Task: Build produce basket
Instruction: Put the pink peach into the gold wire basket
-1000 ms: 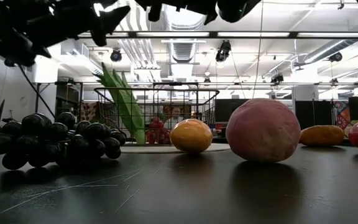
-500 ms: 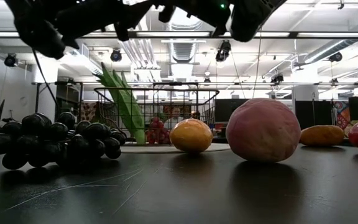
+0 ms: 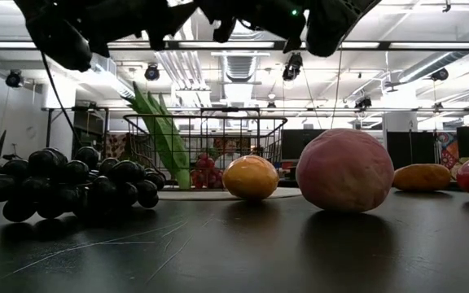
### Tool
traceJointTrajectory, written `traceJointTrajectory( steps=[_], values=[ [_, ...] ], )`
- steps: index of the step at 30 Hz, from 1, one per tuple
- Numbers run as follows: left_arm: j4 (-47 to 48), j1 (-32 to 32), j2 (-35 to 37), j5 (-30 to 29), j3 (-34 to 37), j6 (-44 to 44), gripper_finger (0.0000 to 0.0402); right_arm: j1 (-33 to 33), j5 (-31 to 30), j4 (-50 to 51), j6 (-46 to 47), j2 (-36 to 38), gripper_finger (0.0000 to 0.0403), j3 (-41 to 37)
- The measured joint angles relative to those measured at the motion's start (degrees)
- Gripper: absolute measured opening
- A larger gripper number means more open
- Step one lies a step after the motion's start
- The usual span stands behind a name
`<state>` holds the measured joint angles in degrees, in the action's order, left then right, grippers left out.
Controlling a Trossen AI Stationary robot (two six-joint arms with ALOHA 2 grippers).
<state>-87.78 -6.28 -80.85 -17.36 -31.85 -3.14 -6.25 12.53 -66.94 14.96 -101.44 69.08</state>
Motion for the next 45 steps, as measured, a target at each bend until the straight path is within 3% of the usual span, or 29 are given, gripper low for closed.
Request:
traceJointTrajectory(
  steps=[3, 6, 9, 13, 21, 35, 45],
  values=[
    [0.09, 0.11, 0.54, 0.82, 0.03, 1.4, 0.0274, -0.67, 3.51, 0.65, 0.87, 2.45, 0.0191, -0.09],
    [-0.67, 0.13, 0.43, 2.45, -0.52, 5.26, 0.0274, -0.11, 2.5, -0.5, -4.6, 3.38, 0.0191, -0.59],
    [-0.67, 0.13, 0.49, 3.39, -0.71, 2.82, 0.0274, 0.49, 0.61, -7.08, -3.74, 3.04, 0.0191, -1.16],
    [0.36, -0.25, 0.32, 0.63, -0.29, 5.49, 0.0274, 1.02, 2.72, -17.23, -4.35, 3.78, 0.0191, -3.14],
    [-1.73, 0.0, 0.32, 1.22, -0.48, 4.79, 0.0274, 1.5, 1.22, -23.32, -4.91, 2.14, 0.0191, -7.33],
    [-1.7, -0.01, -0.21, -0.65, -0.42, 5.57, 0.0274, 1.37, 0.35, -22.07, -7.06, 2.08, 0.0116, -7.38],
    [-1.78, 0.02, -0.56, -1.18, -0.7, 5.79, 0.0274, 1.31, 0.94, -18.21, -8.45, 2.08, 0.0093, -7.36]
  ],
)
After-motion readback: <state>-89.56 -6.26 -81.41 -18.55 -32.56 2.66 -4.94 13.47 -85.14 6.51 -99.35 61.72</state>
